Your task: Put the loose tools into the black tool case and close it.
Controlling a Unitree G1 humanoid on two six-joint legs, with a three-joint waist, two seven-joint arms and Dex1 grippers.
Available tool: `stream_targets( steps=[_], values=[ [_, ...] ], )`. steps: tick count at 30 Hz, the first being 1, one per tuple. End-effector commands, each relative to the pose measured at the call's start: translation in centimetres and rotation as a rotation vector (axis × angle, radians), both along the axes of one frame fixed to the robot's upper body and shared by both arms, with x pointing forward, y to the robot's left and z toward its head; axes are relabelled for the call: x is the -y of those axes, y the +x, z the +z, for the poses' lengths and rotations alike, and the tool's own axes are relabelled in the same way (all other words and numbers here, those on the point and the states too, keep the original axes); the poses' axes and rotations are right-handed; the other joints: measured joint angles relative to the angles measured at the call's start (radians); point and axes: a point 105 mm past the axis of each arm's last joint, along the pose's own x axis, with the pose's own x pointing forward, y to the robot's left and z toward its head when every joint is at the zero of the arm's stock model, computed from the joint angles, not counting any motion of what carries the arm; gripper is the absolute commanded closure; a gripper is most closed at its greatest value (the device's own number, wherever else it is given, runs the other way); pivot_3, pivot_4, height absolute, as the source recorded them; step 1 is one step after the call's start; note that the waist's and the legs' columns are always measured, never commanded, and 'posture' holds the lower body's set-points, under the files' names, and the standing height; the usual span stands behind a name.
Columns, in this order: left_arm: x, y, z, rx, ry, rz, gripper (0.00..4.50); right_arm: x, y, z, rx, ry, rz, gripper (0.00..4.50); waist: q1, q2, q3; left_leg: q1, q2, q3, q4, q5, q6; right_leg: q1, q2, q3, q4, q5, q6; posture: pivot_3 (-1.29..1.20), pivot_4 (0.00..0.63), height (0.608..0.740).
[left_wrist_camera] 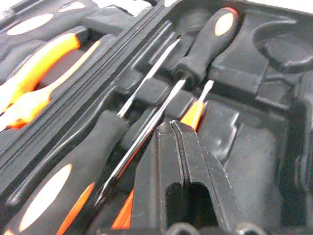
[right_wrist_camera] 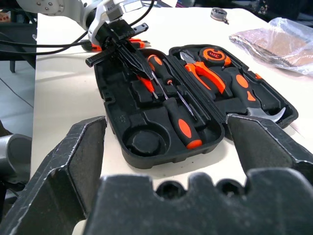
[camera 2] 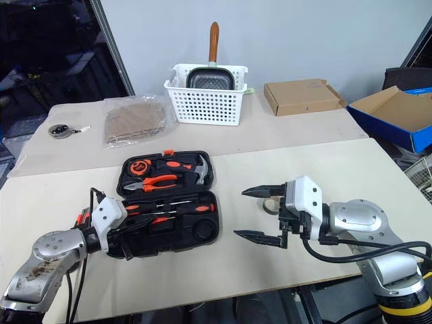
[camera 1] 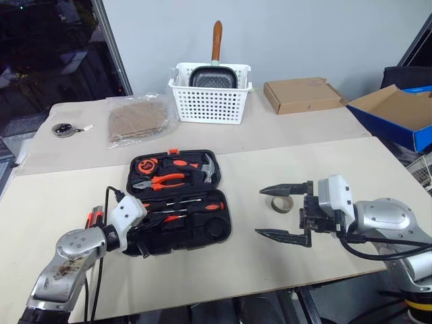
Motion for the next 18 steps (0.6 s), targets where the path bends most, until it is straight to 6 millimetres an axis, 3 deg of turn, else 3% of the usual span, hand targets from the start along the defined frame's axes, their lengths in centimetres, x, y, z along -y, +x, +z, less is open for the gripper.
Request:
stream_targets(
  steps=[1,7,11,18],
  values=[
    [-1.6,-1.1,-4.7,-0.137,0.108,0.071,4.45,0.1,0.0,1.1,0.047,-0.002,0.008,0.00,0.000,0.003,-0.002,0.000,0.000,0.000,0.000,0.000,0.000,0.000,0.000,0.000,0.000,0.000,0.000,0.00,0.150,0.740],
    [-2.6,-2.1,-6.8,-0.124,0.232,0.063,4.45,-0.1,0.0,1.2,0.048,-0.002,0.019,0.00,-0.003,0.013,-0.010,0.000,0.000,0.001,0.000,0.000,0.000,0.000,0.000,0.001,-0.001,0.000,0.000,0.00,0.150,0.740],
    [-3.9,-2.4,-7.3,-0.067,0.340,0.049,4.45,-0.1,0.0,1.2,0.047,-0.002,0.021,0.00,-0.021,0.019,-0.013,0.002,0.000,0.002,-0.005,0.000,0.000,0.000,0.001,0.003,-0.001,-0.001,0.000,0.00,0.150,0.740],
    [-5.1,-3.0,-7.7,-0.031,0.383,0.041,4.45,-0.4,0.0,1.1,0.047,0.004,0.026,0.00,-0.048,0.023,-0.016,0.007,0.000,0.001,-0.008,0.000,0.000,0.000,0.003,0.005,0.000,-0.001,-0.001,0.00,0.150,0.740]
  ],
)
